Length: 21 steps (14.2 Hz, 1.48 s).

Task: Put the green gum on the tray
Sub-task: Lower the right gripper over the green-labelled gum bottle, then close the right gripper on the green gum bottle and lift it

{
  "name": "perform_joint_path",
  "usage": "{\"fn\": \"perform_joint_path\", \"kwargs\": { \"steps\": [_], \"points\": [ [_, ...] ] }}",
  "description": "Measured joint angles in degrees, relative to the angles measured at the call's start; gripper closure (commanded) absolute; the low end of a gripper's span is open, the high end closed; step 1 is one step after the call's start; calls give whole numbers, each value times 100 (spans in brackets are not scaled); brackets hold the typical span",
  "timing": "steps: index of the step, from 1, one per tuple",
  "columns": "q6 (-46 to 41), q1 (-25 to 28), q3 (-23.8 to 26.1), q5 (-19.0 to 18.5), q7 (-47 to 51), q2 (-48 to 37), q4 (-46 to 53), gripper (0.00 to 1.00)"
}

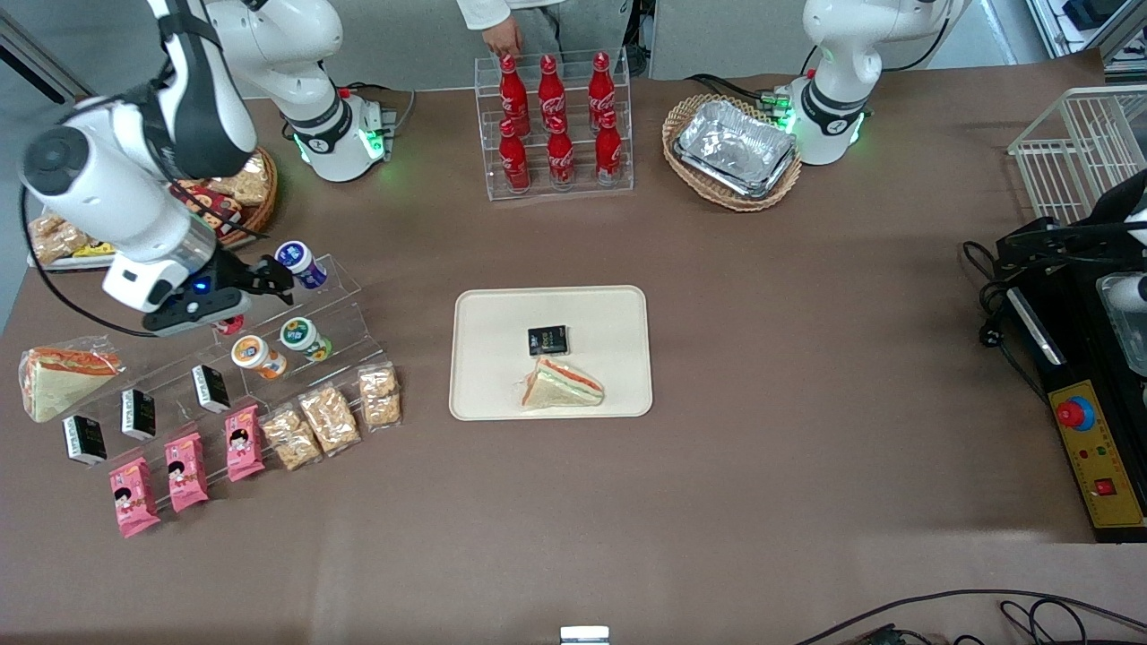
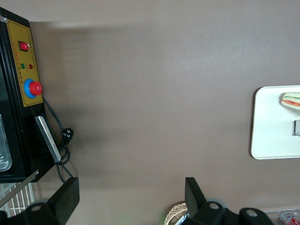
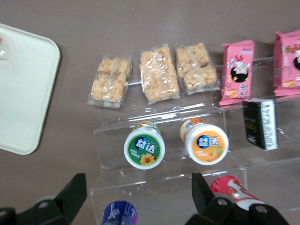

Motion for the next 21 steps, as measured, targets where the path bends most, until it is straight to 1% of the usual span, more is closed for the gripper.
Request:
{"fn": "perform_joint_path", "kwargs": {
  "steps": [3, 17, 18, 19, 20, 21],
  "points": [
    [567, 50, 0, 0, 3, 31, -491, 0],
    [2070, 156, -1, 0, 6, 797, -982, 0],
    [2161, 156, -1, 0, 6, 815, -1027, 3],
    [2223, 156, -1, 0, 6, 828, -1072, 10],
    [2256, 156, -1, 0, 6, 831, -1104, 28],
    [2269, 156, -1, 0, 6, 829, -1126, 51]
  ]
}}
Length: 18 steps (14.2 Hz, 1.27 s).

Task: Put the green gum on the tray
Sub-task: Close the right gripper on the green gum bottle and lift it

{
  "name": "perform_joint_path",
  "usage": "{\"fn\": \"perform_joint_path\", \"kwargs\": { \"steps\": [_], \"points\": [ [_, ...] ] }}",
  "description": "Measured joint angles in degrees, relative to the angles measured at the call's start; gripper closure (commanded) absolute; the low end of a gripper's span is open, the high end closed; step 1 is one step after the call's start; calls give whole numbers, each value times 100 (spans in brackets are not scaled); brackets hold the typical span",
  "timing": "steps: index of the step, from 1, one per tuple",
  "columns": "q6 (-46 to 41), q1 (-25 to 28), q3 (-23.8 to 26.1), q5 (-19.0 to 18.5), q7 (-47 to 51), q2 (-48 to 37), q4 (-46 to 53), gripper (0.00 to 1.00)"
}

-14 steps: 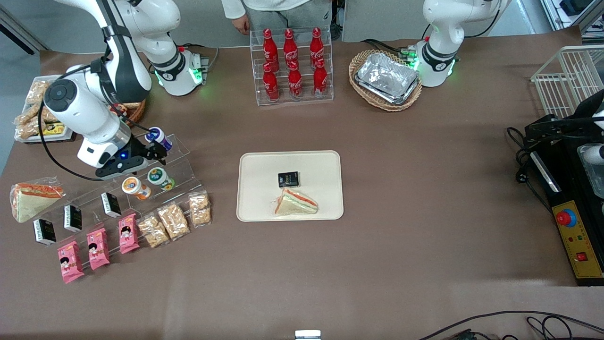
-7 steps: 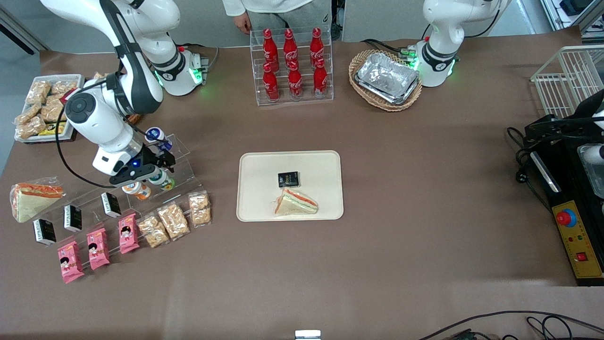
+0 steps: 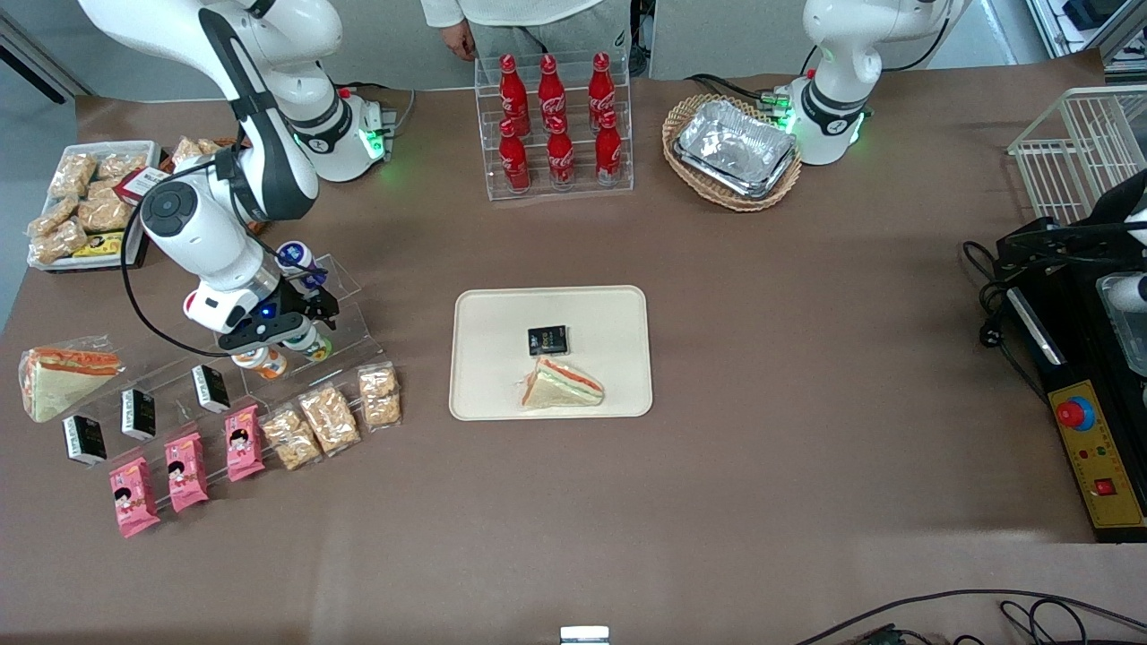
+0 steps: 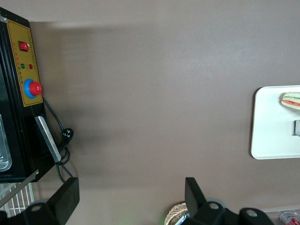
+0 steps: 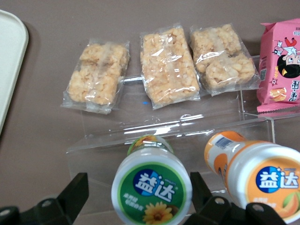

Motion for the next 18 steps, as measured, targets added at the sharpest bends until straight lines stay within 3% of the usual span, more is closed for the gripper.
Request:
{"fn": "perform_joint_path", "kwargs": {
  "steps": [2, 3, 10, 15, 18],
  "points": [
    [6, 0, 0, 0, 0, -2, -19, 87],
    [6, 0, -1, 0, 0, -2, -20, 95],
    [-179, 0, -18, 0, 0, -52, 125, 96],
    [-2759, -1, -28, -1, 0, -314, 1915, 96],
    [-3771, -1, -28, -1, 27, -363, 2841, 96]
  ]
}}
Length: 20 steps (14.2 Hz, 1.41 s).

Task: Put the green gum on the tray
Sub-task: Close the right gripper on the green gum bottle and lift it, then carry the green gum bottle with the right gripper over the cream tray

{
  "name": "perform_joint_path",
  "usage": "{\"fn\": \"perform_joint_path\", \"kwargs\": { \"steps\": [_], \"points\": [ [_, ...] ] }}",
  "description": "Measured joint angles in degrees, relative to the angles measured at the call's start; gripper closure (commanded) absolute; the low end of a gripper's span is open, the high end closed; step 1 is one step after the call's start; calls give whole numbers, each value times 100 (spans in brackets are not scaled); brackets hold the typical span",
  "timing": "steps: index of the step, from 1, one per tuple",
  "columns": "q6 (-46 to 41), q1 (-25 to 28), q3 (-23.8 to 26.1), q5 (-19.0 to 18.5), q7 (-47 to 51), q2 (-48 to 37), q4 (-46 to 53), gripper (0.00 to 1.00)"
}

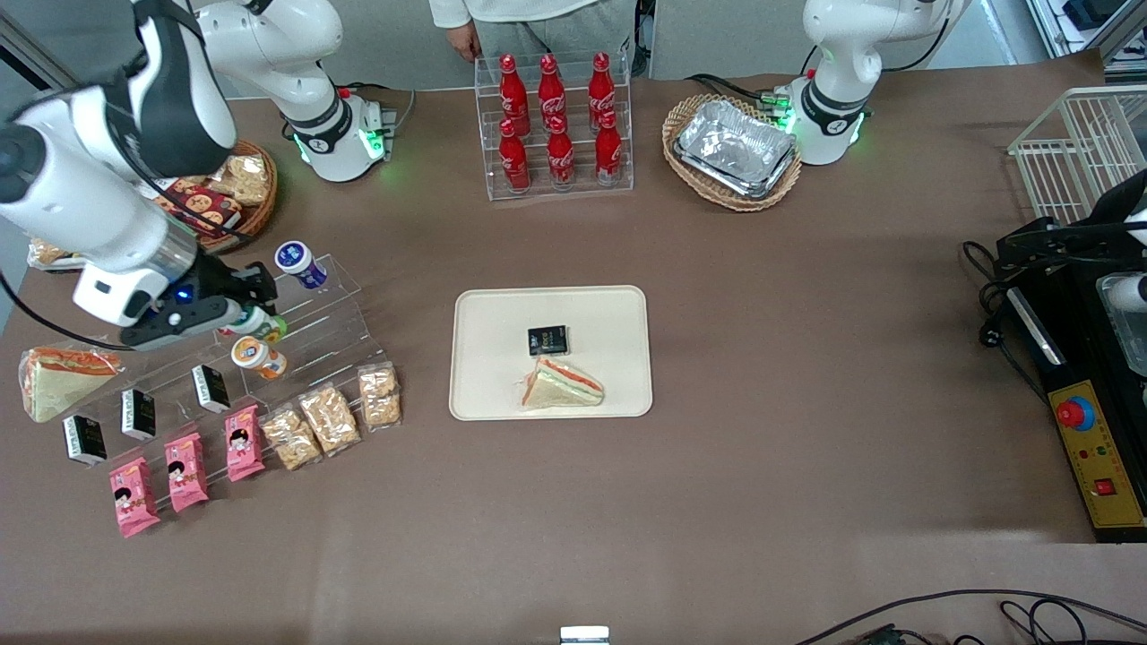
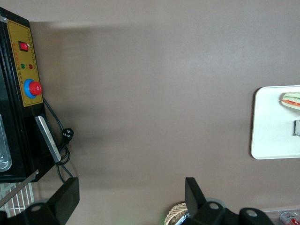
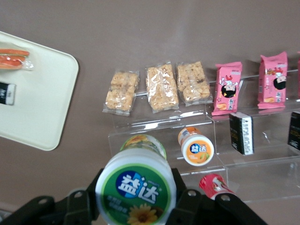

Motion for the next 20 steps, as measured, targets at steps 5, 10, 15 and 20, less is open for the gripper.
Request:
{"fn": "perform_joint_path", "kwargs": {
  "steps": [5, 10, 15, 20],
  "points": [
    [-1052, 209, 18, 15, 884, -6, 1154, 96],
    [-1172, 1290, 60, 27, 3069, 100, 1451, 95],
    [-762, 2108, 74, 28, 4661, 496, 1256, 95],
    [875, 2721, 72, 27, 5725, 674, -84, 95]
  ]
}}
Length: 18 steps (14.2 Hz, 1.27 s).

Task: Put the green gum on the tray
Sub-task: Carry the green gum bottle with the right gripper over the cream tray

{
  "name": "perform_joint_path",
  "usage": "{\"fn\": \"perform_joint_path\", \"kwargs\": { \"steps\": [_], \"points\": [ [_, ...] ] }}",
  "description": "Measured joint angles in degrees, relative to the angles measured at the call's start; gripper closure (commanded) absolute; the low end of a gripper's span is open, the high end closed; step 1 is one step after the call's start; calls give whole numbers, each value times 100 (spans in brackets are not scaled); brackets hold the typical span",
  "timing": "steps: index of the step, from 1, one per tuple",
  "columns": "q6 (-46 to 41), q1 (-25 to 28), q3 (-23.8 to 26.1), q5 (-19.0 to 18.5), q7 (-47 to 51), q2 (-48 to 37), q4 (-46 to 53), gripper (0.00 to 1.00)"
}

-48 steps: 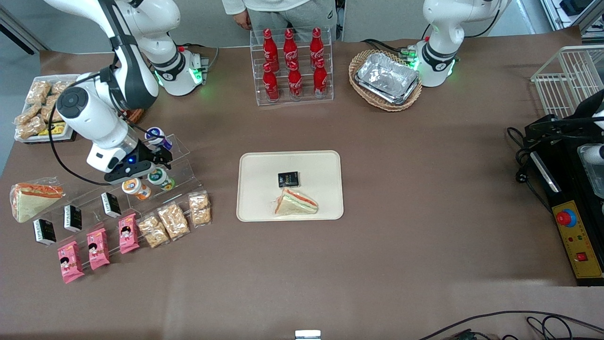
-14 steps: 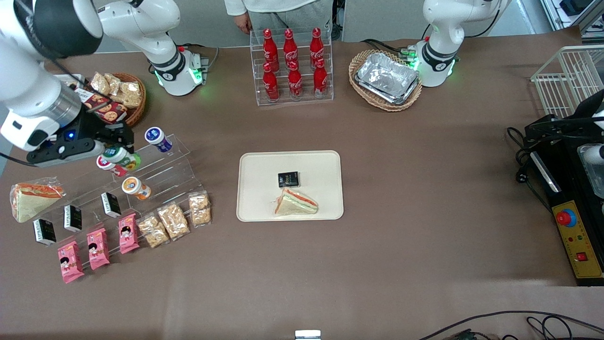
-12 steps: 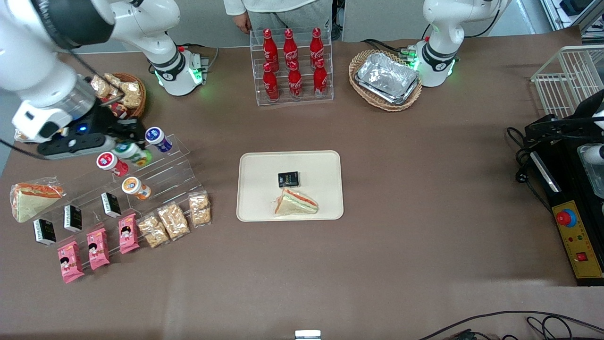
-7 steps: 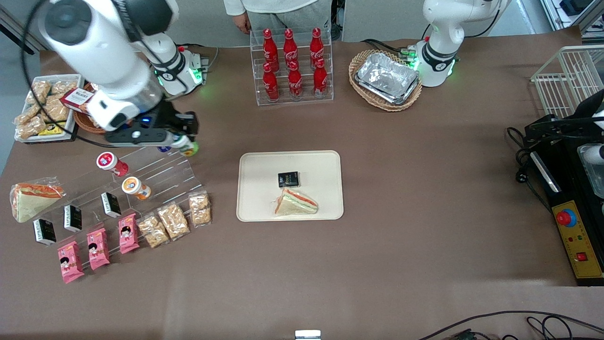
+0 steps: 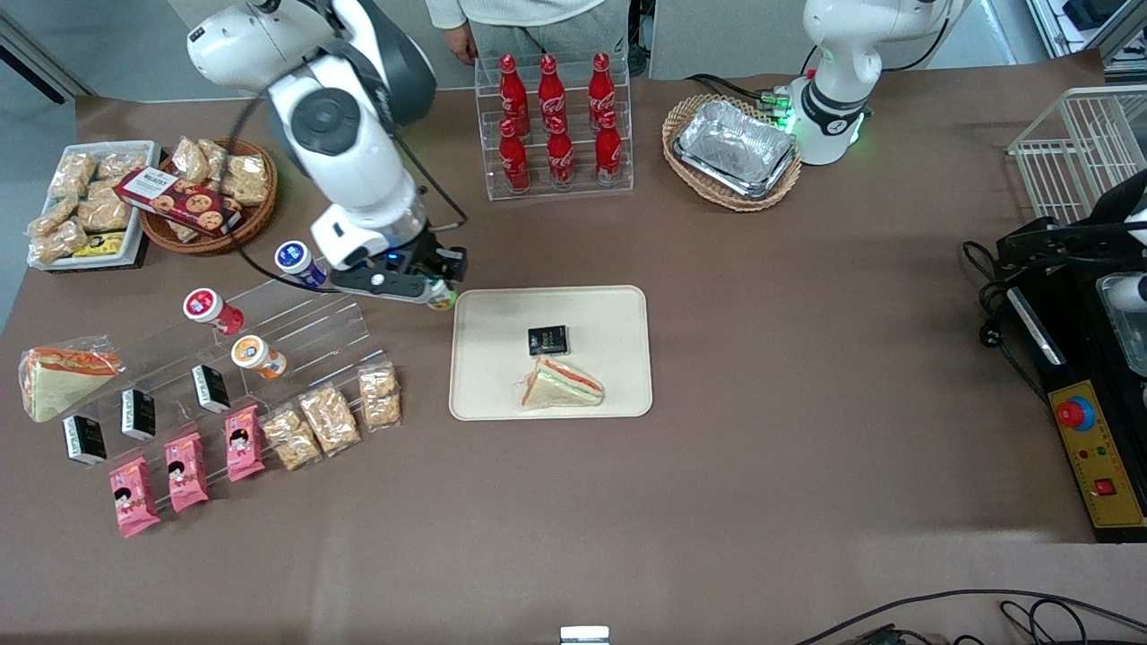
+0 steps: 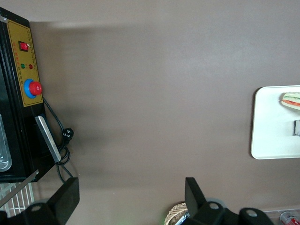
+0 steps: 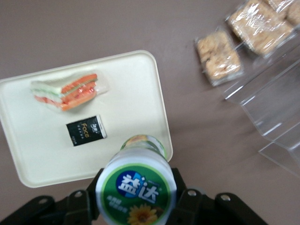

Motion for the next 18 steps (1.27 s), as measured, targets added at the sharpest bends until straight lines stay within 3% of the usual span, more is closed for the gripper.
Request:
{"fn": "perform_joint_path", "kwargs": {
  "steps": [5, 12, 16, 18],
  "points": [
    [1556, 104, -2, 0, 82, 154, -1303, 95],
    [3010, 367, -6, 0, 351, 1071, -1682, 95],
    [3344, 373, -19, 0, 365, 1394, -1699, 91],
    [3382, 373, -24, -9, 365, 1439, -1699, 32]
  ]
}}
